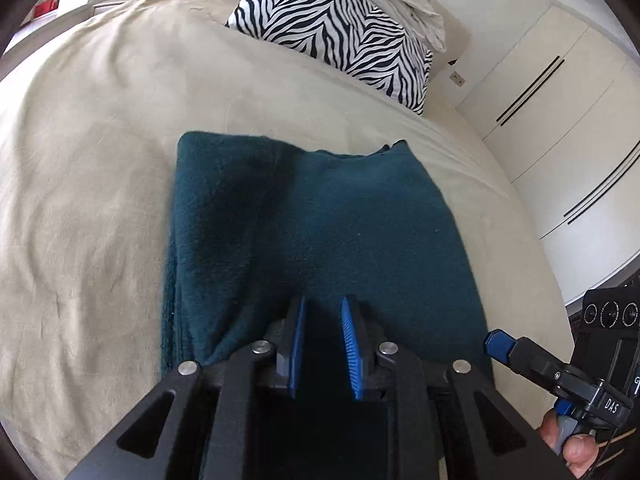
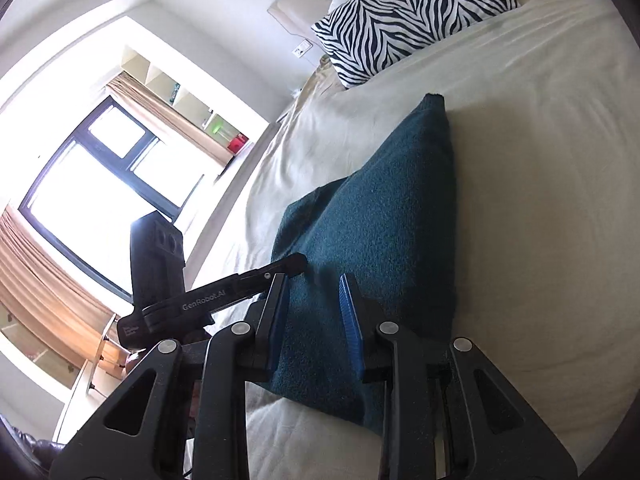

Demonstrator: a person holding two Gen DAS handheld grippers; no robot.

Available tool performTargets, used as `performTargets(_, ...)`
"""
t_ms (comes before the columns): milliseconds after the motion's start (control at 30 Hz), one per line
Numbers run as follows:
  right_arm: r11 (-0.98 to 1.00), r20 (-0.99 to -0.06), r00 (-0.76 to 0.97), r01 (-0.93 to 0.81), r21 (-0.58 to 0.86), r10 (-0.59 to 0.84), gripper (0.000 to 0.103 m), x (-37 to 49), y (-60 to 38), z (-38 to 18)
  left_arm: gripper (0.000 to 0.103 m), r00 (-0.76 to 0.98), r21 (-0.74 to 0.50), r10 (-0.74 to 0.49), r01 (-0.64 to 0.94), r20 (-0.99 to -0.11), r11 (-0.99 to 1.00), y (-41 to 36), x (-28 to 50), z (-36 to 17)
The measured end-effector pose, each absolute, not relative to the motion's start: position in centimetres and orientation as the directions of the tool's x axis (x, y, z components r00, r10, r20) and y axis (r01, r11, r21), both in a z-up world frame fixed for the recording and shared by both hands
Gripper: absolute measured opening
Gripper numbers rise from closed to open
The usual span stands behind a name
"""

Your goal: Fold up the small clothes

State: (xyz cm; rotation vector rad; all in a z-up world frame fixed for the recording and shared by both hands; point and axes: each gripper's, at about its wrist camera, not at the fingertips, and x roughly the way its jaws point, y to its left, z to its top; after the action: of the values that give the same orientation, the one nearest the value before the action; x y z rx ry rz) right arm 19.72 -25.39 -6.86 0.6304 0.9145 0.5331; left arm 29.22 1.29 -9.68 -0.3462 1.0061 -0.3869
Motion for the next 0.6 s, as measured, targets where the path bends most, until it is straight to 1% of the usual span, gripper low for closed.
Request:
performTargets(33, 0.716, -0.587, 0.49, -0.118, 0.688, 0.645, 0.025, 20.5, -25.4, -8.3, 0.007, 0.488, -0.446, -0.459, 0.15, -0.743, 0.882, 1.9, 29.4, -10.6)
performTargets(67, 0.693, -0.575, 0.473, -0.113, 0.712, 0.667, 0.025, 21.0, -25.5, -9.4, 0.007, 0.488, -0.476, -0.489, 0.161, -0.723, 0.865, 2.6, 29.5, -11.1)
performTargets(133, 0.626, -0.516, 0.463, -0.114, 0.771, 0.72, 0.022, 21.0, -26.2, -10.8, 0.007, 0.478, -0.507, -0.526, 0.18, -0.704, 0.843, 3.5, 29.5, -11.6)
performTargets(167, 0.61, -0.505, 0.455, -0.113, 0.784, 0.733, 0.022, 20.8, -26.4, -11.0, 0.008, 0.474, -0.501, -0.531, 0.201, -0.702, 0.842, 3.6, 29.5, -11.6)
performTargets(267, 0.603, -0.514, 0.422, -0.103, 0.791, 0.747, 0.022, 19.0, -26.7, -11.6, 0.008, 0.475, -0.484, -0.533, 0.233, -0.7, 0.843, 3.6, 29.2, -11.7)
performTargets(433, 0.515, -0.446, 0.416, -0.067, 0.854, 0.793, 0.022, 15.2, -29.3, -12.6, 0.008, 0.475, -0.492, -0.547, 0.249, -0.689, 0.835, 3.9, 28.7, -11.9)
performTargets(467, 0.524, -0.453, 0.407, -0.075, 0.849, 0.793, 0.022, 14.9, -29.5, -12.6, 0.008, 0.471, -0.497, -0.553, 0.25, -0.687, 0.831, 4.0, 28.8, -11.8)
performTargets(500, 0.551, -0.481, 0.392, -0.085, 0.83, 0.784, 0.022, 14.7, -29.6, -12.3, 0.008, 0.468, -0.498, -0.555, 0.253, -0.687, 0.829, 4.1, 28.8, -11.7)
performTargets(567, 0.629, -0.557, 0.359, -0.117, 0.769, 0.749, 0.022, 14.6, -29.4, -10.8, 0.008, 0.469, -0.496, -0.558, 0.261, -0.684, 0.828, 4.3, 28.7, -11.6)
performTargets(600, 0.657, -0.581, 0.361, -0.135, 0.741, 0.729, 0.025, 14.7, -29.5, -9.7, 0.008, 0.471, -0.504, -0.565, 0.261, -0.677, 0.823, 4.5, 28.7, -11.7)
